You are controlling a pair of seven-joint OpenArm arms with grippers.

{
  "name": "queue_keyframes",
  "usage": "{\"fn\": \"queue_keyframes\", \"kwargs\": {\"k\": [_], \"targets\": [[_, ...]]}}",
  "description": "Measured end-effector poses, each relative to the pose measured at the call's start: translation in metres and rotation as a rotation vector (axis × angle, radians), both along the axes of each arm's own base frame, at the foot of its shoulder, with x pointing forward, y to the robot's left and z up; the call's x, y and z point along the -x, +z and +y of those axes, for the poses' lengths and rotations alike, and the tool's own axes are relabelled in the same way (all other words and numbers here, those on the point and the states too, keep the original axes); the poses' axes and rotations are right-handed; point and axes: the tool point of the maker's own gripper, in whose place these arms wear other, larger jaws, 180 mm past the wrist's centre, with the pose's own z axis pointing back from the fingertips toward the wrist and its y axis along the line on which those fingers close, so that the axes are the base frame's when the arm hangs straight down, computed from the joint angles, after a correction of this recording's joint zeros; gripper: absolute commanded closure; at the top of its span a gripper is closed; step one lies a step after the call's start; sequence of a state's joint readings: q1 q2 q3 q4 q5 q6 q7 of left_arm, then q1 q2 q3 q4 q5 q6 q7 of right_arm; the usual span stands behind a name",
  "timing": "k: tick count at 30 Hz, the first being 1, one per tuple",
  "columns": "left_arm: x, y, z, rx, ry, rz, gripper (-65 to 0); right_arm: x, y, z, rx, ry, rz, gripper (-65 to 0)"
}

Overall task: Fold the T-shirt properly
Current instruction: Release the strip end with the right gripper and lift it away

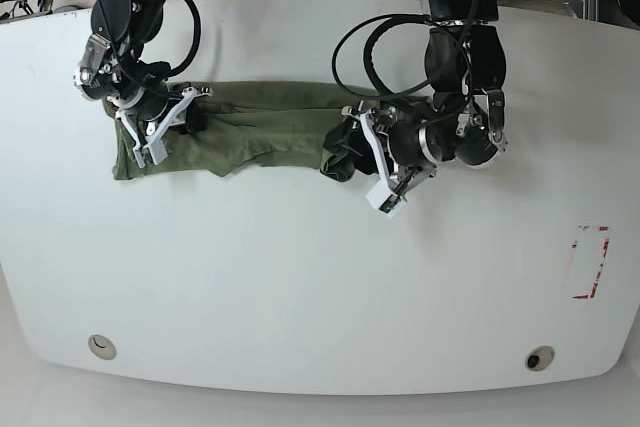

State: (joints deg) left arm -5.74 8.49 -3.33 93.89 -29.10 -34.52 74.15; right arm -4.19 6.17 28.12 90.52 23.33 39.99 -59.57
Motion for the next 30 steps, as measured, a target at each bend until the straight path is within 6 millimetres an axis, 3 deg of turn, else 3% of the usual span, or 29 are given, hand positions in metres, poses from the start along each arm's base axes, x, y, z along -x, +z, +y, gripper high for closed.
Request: {"fn": "queue_keyframes", "kwargs": {"k": [7,12,16,23,27,30], "targets": [[0.016,0.017,-0.056,0.019,-0.200,-0.051,-36.9,0.000,0.000,0.000,0.000,0.000,0.000,-9.5],[0.015,0.054,-0.068,0.126,-0.229,-0.132,-36.9,0.000,0.000,0.000,0.003,0.000,0.001,-9.5],[0.005,0.056,-0.044,0.082,-0.176,-0.152,-36.9,0.000,0.000,0.000,0.003,0.000,0.001,-9.5],[-0.011,0.033,0.029,-0.070,-0.061,-0.153,-36.7,0.000,0.000,0.000,0.004,0.000,0.000,-10.0],[-0.008,0.025,0.049,-0.103,-0.039,-0.151,-36.7,0.000,0.001,-0.001,0.002,-0.001,-0.001,-10.3],[-0.006,0.015,0.063,-0.156,-0.025,-0.150,-36.5,-0.001,0.005,-0.001,0.012,0.004,-0.009,-16.3]]}}
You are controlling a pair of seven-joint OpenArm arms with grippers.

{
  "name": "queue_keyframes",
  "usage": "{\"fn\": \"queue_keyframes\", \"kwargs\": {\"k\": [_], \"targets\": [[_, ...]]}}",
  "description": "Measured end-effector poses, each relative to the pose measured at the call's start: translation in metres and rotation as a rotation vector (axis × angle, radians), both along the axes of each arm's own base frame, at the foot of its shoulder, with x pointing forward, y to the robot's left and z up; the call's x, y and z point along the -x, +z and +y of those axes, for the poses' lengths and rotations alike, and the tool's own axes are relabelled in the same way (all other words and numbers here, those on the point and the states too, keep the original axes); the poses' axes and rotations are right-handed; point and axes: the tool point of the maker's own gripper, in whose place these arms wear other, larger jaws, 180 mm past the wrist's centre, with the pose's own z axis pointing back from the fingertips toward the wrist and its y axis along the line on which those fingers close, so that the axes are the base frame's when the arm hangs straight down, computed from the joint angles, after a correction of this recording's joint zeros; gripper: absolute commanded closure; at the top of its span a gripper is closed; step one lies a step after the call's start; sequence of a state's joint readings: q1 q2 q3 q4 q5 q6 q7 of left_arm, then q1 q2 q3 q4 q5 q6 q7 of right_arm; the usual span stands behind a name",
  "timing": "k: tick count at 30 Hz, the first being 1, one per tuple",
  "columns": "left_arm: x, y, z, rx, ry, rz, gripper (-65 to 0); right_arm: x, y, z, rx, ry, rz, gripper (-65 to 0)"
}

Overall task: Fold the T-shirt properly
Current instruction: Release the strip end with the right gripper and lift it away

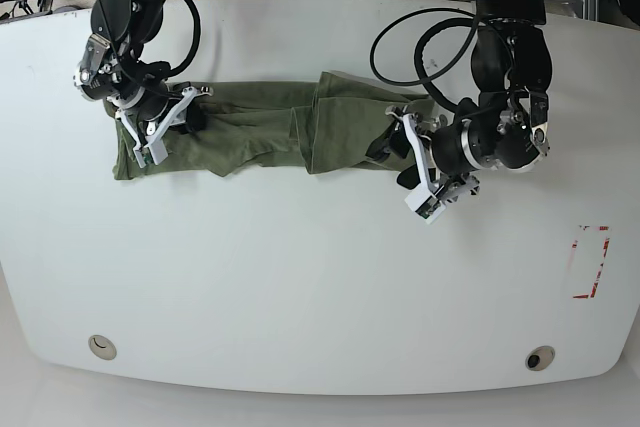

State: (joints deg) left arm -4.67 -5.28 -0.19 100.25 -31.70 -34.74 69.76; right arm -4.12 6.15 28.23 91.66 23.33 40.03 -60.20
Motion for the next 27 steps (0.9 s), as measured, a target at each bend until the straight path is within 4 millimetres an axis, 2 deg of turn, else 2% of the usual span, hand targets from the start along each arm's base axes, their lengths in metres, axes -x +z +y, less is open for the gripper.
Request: {"fn": "queue_keyframes", "kwargs": {"k": [5,9,11,13,15,17,20,27], "targets": [[0.007,-0.021,0.014,-0.041,0.038,0.020,-36.5,-0.001,0.013,-0.005,0.055,0.017,0.001,-39.0],[0.013,-0.058,0.015,-0.031,0.067,0.103,-36.5,-0.005,0.032,-0.017,0.066,-0.037,-0.031,-48.7],[0.017,-0.074,0.017,-0.029,0.081,0.149,-36.5,-0.008,0.043,-0.023,0.038,-0.070,-0.062,-51.4],[0.013,-0.075,0.017,0.007,0.095,0.136,-36.5,-0.009,0.051,-0.033,0.011,-0.111,-0.067,-55.2],[0.014,-0.078,0.019,0.004,0.100,0.140,-36.5,-0.007,0.057,-0.050,-0.020,-0.167,-0.063,-57.5],[0.015,-0.079,0.022,0.010,0.102,0.132,-36.5,-0.007,0.063,-0.076,-0.044,-0.248,-0.086,-60.7],[0.016,-0.079,0.026,0.013,0.104,0.130,-36.5,0.000,0.057,-0.107,-0.062,-0.307,-0.033,-63.3],[0.017,-0.080,0.035,-0.006,0.100,0.129,-36.5,0.000,0.045,-0.152,-0.193,-0.384,0.006,-63.9]]}}
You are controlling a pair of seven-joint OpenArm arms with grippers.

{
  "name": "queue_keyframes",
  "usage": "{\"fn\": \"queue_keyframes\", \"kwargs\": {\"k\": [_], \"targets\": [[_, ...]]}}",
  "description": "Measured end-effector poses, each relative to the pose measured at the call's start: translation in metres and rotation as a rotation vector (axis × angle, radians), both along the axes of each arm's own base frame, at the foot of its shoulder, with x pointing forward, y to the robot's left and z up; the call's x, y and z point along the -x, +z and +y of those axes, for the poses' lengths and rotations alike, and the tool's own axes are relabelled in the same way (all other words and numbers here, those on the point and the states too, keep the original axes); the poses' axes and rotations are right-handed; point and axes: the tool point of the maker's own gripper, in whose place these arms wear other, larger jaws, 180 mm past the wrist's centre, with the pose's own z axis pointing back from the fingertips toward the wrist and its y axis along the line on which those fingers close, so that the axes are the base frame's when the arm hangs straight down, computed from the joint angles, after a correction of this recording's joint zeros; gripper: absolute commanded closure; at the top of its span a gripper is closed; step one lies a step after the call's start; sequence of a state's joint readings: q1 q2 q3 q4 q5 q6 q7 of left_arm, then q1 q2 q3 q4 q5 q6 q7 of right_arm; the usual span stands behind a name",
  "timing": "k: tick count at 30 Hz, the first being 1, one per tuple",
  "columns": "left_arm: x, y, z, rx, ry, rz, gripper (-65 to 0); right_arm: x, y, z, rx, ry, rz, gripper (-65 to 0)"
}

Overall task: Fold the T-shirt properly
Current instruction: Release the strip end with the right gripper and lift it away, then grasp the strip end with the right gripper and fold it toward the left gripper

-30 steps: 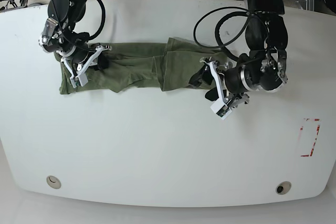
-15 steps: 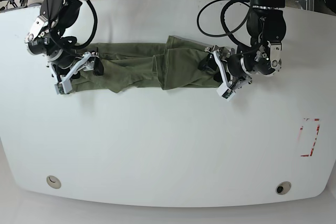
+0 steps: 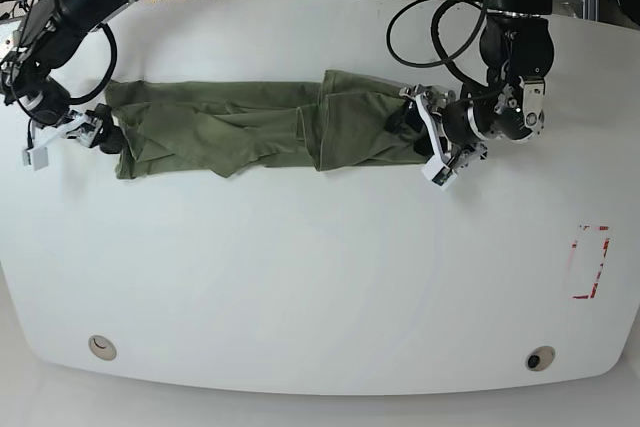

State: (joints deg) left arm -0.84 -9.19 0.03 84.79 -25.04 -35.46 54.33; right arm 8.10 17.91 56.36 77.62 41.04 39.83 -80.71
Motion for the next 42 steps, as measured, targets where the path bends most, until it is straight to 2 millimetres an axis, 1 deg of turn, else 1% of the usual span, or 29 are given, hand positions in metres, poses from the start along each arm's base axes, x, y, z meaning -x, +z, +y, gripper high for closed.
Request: {"fn": "queue_keyframes", "kwargs": {"k": [3,5,7,11,13,16,19,23,25,26,28,29,31,32,35,36,39,42], "targets": [[0.000,0.000,0.005,-0.011,0.002,0.000,-36.5,-0.001,-0.006,-0.016,-0.060,-0.032,-0.002,-63.9],[-0.001,0.000,0.006,-0.014,0.002,0.000,-36.5,-0.004,-0.010,-0.019,-0.104,-0.046,-0.015,-63.9],[0.000,0.000,0.006,-0.015,0.002,0.001,-36.5,-0.005,-0.018,-0.019,-0.142,-0.054,-0.011,-63.9],[0.000,0.000,0.006,-0.017,0.001,0.001,-36.5,-0.010,-0.029,-0.005,-0.197,-0.035,-0.008,-63.6],[0.000,0.000,0.006,-0.017,0.001,0.000,-36.5,-0.013,-0.029,0.001,-0.207,-0.023,-0.017,-63.6],[0.000,0.000,0.006,-0.018,0.001,0.001,-36.5,-0.019,-0.032,0.019,-0.246,-0.020,-0.049,-63.6],[0.000,0.000,0.006,-0.018,0.001,0.001,-36.5,-0.020,-0.031,0.037,-0.254,0.006,-0.078,-63.6],[0.000,0.000,0.006,-0.016,0.001,0.000,-36.5,-0.017,-0.029,0.074,-0.216,0.109,-0.067,-63.4],[-0.001,0.000,0.006,-0.020,0.001,0.000,-36.5,-0.013,-0.029,0.098,-0.200,0.164,-0.058,-63.1],[-0.001,0.000,0.006,-0.019,0.001,0.000,-36.5,-0.012,-0.029,0.102,-0.193,0.171,-0.058,-61.7],[-0.001,0.000,0.007,-0.021,0.001,0.000,-36.5,-0.010,-0.029,0.111,-0.194,0.182,-0.063,-53.6],[-0.001,0.000,0.007,-0.021,0.001,0.000,-36.5,-0.009,-0.029,0.112,-0.196,0.182,-0.061,-49.1],[-0.001,-0.001,0.007,-0.022,0.001,0.000,-36.5,-0.008,-0.030,0.110,-0.187,0.178,-0.057,-32.3],[-0.001,-0.001,0.007,-0.025,0.001,0.001,-36.5,-0.010,-0.029,0.107,-0.180,0.171,-0.066,-25.5],[-0.001,-0.001,0.007,-0.025,0.001,-0.001,-36.5,-0.016,-0.023,0.099,-0.166,0.146,-0.099,-1.3],[-0.001,-0.001,0.006,-0.026,0.001,0.000,-36.5,-0.017,-0.022,0.097,-0.156,0.155,-0.098,0.0],[-0.003,0.001,0.006,-0.025,0.001,-0.005,-36.5,-0.019,-0.019,0.093,-0.127,0.183,-0.090,0.0],[-0.008,0.003,-0.003,-0.032,-0.012,-0.003,-36.5,-0.021,-0.011,0.084,-0.089,0.194,-0.097,0.0]]}}
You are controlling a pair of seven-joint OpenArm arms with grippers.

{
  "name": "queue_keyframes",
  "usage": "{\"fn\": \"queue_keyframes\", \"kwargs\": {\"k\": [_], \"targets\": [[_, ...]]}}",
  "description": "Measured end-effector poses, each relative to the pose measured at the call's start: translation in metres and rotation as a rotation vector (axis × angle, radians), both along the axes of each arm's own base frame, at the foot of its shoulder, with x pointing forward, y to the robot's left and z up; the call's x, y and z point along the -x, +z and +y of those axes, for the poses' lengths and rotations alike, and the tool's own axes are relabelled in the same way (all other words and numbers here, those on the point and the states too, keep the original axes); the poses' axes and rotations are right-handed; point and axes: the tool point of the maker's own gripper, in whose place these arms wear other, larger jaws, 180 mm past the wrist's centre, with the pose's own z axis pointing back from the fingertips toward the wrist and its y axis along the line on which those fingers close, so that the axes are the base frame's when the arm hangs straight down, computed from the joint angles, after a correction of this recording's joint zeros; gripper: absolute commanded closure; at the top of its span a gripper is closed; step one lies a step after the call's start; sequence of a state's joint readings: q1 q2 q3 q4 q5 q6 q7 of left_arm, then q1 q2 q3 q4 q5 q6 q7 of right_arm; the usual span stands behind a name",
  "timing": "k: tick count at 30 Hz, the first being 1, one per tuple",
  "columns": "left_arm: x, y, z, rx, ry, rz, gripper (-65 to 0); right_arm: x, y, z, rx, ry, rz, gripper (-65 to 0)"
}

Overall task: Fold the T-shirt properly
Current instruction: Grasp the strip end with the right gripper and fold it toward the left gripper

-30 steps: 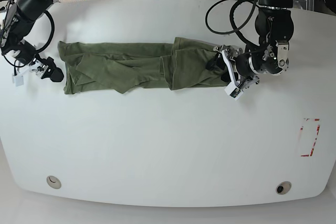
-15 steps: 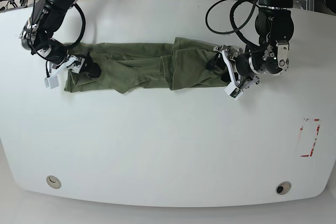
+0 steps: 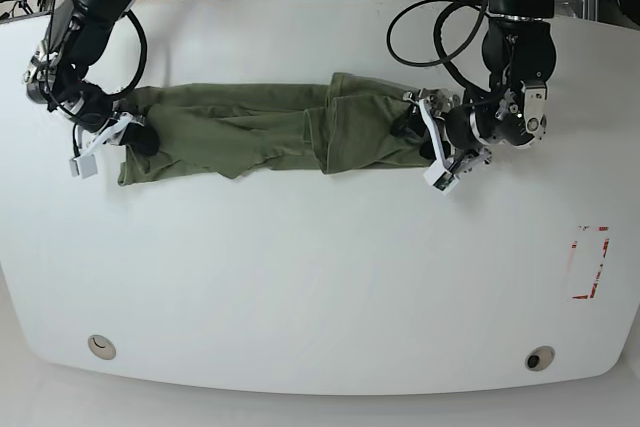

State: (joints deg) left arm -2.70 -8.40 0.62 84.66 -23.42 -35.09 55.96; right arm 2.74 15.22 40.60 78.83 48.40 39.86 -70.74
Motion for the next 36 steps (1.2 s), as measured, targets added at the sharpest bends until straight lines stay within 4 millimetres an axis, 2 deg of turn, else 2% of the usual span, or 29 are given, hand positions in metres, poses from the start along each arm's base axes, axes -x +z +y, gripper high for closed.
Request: {"fn": "queue_keyframes", "kwargs": {"k": [4,8,15,19,22,26,29,36], "targets": [[-0.002,0.001,-0.022,-0.013,-0.062,0.001,-36.7,-0.004,0.027,-0.015,0.102,0.018,-0.060,0.0],[-0.011,0.003,-0.044,0.002,-0.032,0.024,-36.8,-0.011,0.052,-0.025,0.174,0.031,-0.123,0.0],[-0.027,0.002,-0.101,0.105,-0.034,0.075,-36.8,-0.014,0.082,-0.020,0.277,0.079,-0.179,0.0],[-0.031,0.001,-0.132,0.165,-0.043,0.110,-36.8,-0.018,0.100,-0.003,0.335,0.142,-0.228,0.0],[-0.035,0.002,-0.154,0.227,-0.036,0.110,-36.8,-0.021,0.105,0.014,0.343,0.197,-0.253,0.0],[-0.030,-0.001,-0.175,0.254,-0.072,0.118,-36.8,-0.022,0.117,0.037,0.260,0.235,-0.319,0.0],[-0.033,-0.001,-0.183,0.273,-0.031,0.125,-36.8,-0.023,0.118,0.047,0.232,0.257,-0.330,0.0],[-0.042,0.000,-0.183,0.299,0.047,0.114,-36.9,-0.019,0.114,0.082,0.150,0.338,-0.340,0.0]]}}
